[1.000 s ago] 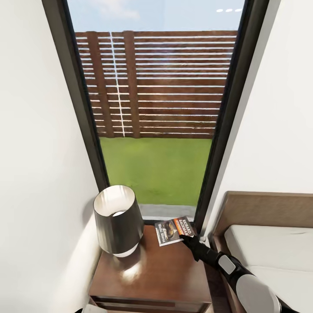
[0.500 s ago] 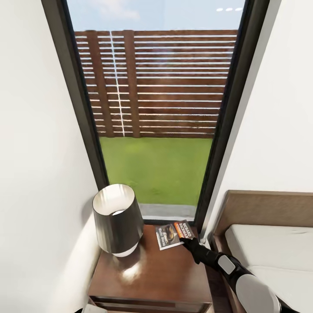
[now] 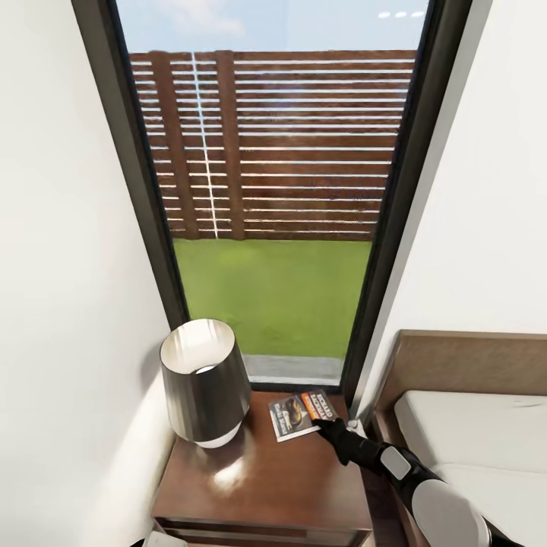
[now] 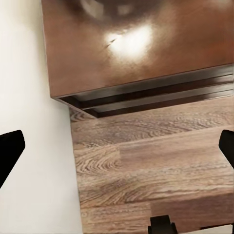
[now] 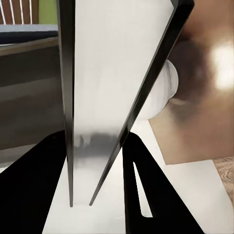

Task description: In the bedroom, move the book from the bed onto either nightstand, and place the two sandals side by side next to the bed.

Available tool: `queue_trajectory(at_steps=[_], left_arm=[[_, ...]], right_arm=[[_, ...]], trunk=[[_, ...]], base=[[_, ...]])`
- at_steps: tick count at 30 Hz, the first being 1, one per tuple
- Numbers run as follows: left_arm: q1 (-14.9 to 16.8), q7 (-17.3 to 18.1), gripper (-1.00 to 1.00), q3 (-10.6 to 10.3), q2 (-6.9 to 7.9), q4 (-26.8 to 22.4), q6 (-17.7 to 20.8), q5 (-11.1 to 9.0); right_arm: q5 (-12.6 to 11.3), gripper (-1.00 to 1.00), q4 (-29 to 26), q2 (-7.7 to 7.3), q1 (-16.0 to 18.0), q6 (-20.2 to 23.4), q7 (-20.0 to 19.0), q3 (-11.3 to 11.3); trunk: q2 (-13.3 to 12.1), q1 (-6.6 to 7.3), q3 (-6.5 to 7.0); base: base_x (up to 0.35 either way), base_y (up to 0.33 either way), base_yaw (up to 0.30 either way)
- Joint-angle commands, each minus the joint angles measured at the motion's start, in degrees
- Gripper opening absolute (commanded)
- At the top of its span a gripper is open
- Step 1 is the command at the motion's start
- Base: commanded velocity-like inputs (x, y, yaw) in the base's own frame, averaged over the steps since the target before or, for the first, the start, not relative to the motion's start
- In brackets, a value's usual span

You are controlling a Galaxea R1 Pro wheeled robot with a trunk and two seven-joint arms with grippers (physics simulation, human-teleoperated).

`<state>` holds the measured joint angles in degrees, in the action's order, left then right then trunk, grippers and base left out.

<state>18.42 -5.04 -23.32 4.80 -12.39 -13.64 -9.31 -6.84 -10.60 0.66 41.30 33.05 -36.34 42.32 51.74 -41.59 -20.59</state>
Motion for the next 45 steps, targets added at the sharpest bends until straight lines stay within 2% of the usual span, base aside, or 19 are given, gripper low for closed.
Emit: queue_trajectory(at_steps=[1,11,17,29,37,45], left_arm=[[0.0,-0.2,1.00,-0.5,0.03,0.0,-0.2,-0.5],[0.0,-0.2,1.00,-0.5,0.03,0.0,-0.2,-0.5],[0.0,-0.2,1.00,-0.5,0.03,0.0,-0.2,-0.5],[0.0,-0.2,1.00,-0.5,0.03,0.0,-0.2,-0.5],[0.0,-0.2,1.00,-0.5,0.03,0.0,-0.2,-0.5],[0.0,-0.2,1.00,-0.5,0.03,0.0,-0.2,-0.5]], right_arm=[[-0.7,-1.00,-0.1,0.03,0.0,0.7,0.3,0.0],[-0.8,-1.00,-0.2,0.12,0.1,1.4,3.6,0.0],[-0.9,-1.00,-0.3,0.07,0.1,1.5,4.2,0.0],[-3.2,-1.00,-0.2,-0.03,0.1,1.6,5.4,0.0],[-3.6,-1.00,-0.1,0.06,0.1,1.6,7.6,0.0],[-3.7,-1.00,-0.1,0.06,0.1,1.6,8.2,0.0]], trunk=[[0.5,-0.23,-0.25],[4.5,-2.43,-2.05],[6.9,-3.74,-3.12],[11.7,-6.38,-5.28],[14.9,-8.14,-6.71],[18.1,-9.89,-8.15]], base=[[0.000,0.000,0.000],[0.000,0.000,0.000],[0.000,0.000,0.000],[0.000,0.000,0.000],[0.000,0.000,0.000],[0.000,0.000,0.000]])
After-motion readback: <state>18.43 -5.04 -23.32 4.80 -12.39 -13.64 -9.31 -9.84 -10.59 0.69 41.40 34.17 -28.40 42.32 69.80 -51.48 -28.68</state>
